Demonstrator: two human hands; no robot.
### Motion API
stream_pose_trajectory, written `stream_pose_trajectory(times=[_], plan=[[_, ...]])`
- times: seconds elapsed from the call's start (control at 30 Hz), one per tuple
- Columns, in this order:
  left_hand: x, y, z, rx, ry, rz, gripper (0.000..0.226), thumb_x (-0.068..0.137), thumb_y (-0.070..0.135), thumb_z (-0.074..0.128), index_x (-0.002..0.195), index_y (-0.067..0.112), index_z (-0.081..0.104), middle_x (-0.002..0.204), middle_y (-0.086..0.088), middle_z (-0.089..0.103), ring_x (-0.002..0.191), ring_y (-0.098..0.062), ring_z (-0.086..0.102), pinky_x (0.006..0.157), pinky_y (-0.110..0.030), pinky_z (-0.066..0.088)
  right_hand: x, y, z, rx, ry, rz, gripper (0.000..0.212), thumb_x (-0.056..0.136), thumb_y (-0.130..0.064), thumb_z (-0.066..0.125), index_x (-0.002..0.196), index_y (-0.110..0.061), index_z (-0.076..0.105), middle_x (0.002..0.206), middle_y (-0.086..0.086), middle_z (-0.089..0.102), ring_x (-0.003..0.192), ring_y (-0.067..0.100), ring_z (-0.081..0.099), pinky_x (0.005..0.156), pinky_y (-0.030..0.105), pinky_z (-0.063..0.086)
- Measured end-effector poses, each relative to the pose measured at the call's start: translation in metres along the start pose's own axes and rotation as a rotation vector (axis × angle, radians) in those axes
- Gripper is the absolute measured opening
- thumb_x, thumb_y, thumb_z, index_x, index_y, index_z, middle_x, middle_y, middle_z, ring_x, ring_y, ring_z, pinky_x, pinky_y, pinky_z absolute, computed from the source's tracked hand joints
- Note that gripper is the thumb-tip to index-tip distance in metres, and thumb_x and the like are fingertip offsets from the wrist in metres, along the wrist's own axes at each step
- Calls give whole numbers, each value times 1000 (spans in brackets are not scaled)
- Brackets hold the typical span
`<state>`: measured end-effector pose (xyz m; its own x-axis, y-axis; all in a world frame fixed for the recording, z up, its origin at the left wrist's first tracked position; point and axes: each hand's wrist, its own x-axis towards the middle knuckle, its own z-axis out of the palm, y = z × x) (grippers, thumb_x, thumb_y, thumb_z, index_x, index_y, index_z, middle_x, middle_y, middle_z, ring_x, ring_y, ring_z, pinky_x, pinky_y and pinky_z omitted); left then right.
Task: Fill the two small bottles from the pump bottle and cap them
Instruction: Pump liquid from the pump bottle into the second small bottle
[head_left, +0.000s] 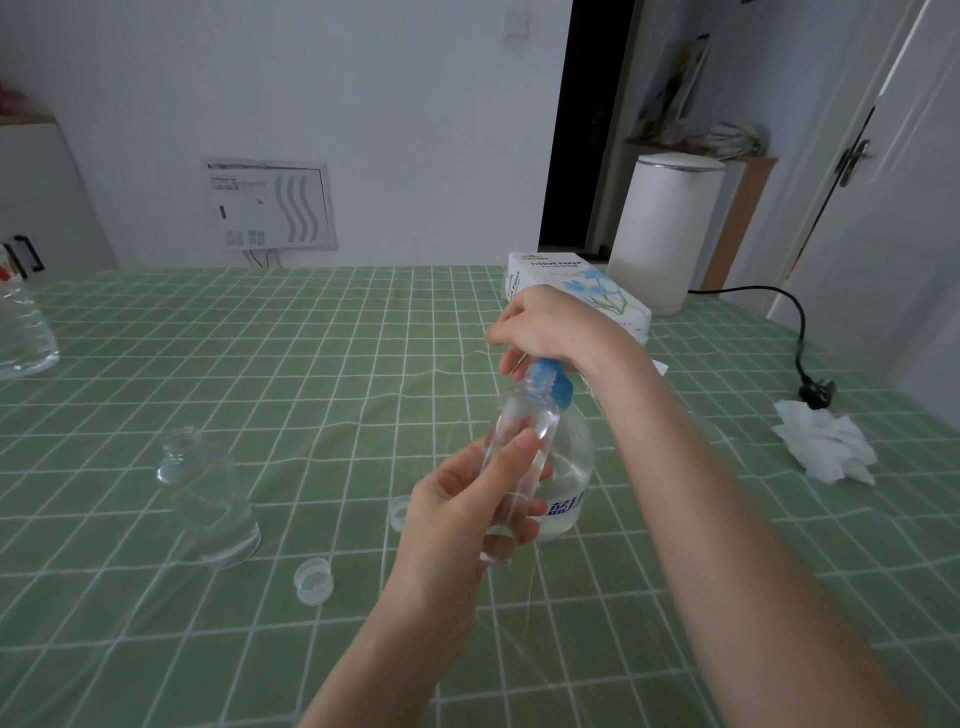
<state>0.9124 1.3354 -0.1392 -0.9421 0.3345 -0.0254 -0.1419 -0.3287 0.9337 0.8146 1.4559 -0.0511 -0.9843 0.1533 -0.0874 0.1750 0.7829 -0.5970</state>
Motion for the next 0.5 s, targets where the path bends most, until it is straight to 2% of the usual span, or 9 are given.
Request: stream_pose_trajectory(times=[0.1,0.17,0.33,0.43,0.5], plan=[[-1,0,0,-6,-5,9,42,55,55,73,82,24,77,72,0,71,54,-7,58,60,-29,39,-1,-2,-5,-26,2,-5,27,93,-21,56,113,-4,61,99,9,75,93,25,69,87,36,52],[0,0,0,-10,-12,8,42,56,55,73,83,24,77,73,0,71,54,-7,58,61,-28,38,0,-3,-6,-37,-9,4,27,94,-22,57,115,-6,60,101,8,75,98,25,69,83,34,51],[2,1,-1,0,-12,10,40,56,55,73,82,24,77,72,0,71,54,-6,58,60,-28,39,0,-4,-5,-49,-33,16,28,93,-20,58,118,-7,58,103,8,75,103,26,69,90,37,52],[1,0,-1,-3,-14,6,41,56,55,73,82,24,77,73,-1,71,54,-7,58,60,-28,39,0,-3,-3,-52,-44,13,27,92,-15,58,116,-3,62,104,9,75,105,28,69,87,36,52],[0,0,-1,6,-10,0,41,56,56,73,83,25,77,73,0,71,54,-7,58,61,-29,39,0,-2,0,-38,-52,21,26,91,-13,59,115,-1,63,107,13,73,106,31,68,95,40,53]])
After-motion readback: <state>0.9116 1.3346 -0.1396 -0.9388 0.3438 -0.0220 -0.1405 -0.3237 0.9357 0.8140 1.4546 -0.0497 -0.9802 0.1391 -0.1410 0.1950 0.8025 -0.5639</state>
